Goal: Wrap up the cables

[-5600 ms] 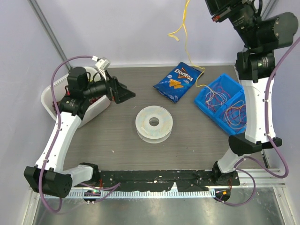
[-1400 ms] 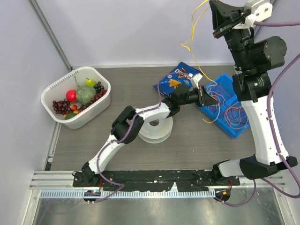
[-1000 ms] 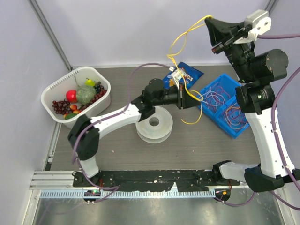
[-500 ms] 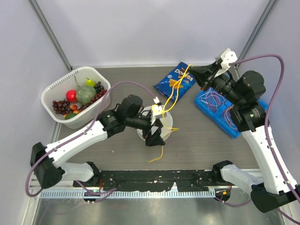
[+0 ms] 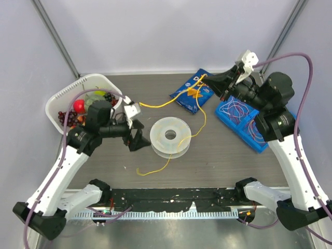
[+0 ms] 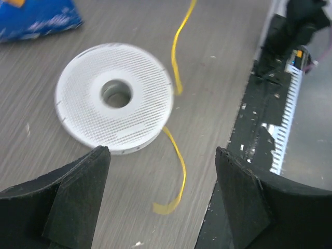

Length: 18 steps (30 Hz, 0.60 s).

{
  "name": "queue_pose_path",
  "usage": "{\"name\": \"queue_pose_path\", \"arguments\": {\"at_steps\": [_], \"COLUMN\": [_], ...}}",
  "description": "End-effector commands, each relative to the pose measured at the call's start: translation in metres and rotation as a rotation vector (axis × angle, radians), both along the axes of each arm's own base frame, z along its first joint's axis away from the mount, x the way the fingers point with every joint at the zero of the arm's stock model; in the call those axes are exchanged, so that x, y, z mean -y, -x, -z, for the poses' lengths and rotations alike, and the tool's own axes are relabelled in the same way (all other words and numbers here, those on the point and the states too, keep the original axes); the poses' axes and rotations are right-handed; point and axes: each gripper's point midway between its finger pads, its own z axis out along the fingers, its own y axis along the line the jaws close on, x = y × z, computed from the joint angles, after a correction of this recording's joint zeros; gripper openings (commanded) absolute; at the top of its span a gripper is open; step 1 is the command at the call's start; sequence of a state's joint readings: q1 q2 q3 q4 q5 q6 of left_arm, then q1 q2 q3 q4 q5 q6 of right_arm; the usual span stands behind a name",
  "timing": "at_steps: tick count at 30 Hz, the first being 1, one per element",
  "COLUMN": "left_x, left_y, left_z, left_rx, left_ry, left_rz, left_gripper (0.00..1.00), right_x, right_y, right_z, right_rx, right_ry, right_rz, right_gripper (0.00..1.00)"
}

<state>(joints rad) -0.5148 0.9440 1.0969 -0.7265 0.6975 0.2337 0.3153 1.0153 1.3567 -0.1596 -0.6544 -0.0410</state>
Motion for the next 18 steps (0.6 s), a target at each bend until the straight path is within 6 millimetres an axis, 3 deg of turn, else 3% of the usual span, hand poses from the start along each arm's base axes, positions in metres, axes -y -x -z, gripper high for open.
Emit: {"name": "queue_pose_path", "arguments": {"at_steps": [1, 4, 8, 12, 18], "left_x": [-0.018, -0.027, -0.028, -0.026, -0.022], "left_y": [-0.04, -0.065, -0.077, -0.073, -0.061], "left_z": [-0.016, -0.034, -0.038, -0.056, -0.082], "left_rx": [-0.119, -0.067, -0.02, -0.015, 0.054], "left_ry": [0.129, 0.192, 0.18, 0.189, 0.249], "left_rz": [-0.157, -0.227, -0.233, -0.217, -0.157], "left_gripper": [0.83, 0.79, 0.78, 0.86, 0.86], "right_x": [0.015, 0.013, 0.011, -0.001, -0.012], "right_y": [-0.025, -0.034, -0.035, -0.025, -0.011], "right_z": [-0.011, 0.006, 0.027, 0.049, 0.053], "right_rx": [-0.08, -0.152, -0.222, -0.316, -0.334], "right_ry": [-0.005, 0.013, 0.024, 0.013, -0.018], "right_rz": [0.149, 0.159, 0.155, 0.072, -0.024], "right_gripper": [0.01, 0.01, 0.01, 0.01, 0.01]}}
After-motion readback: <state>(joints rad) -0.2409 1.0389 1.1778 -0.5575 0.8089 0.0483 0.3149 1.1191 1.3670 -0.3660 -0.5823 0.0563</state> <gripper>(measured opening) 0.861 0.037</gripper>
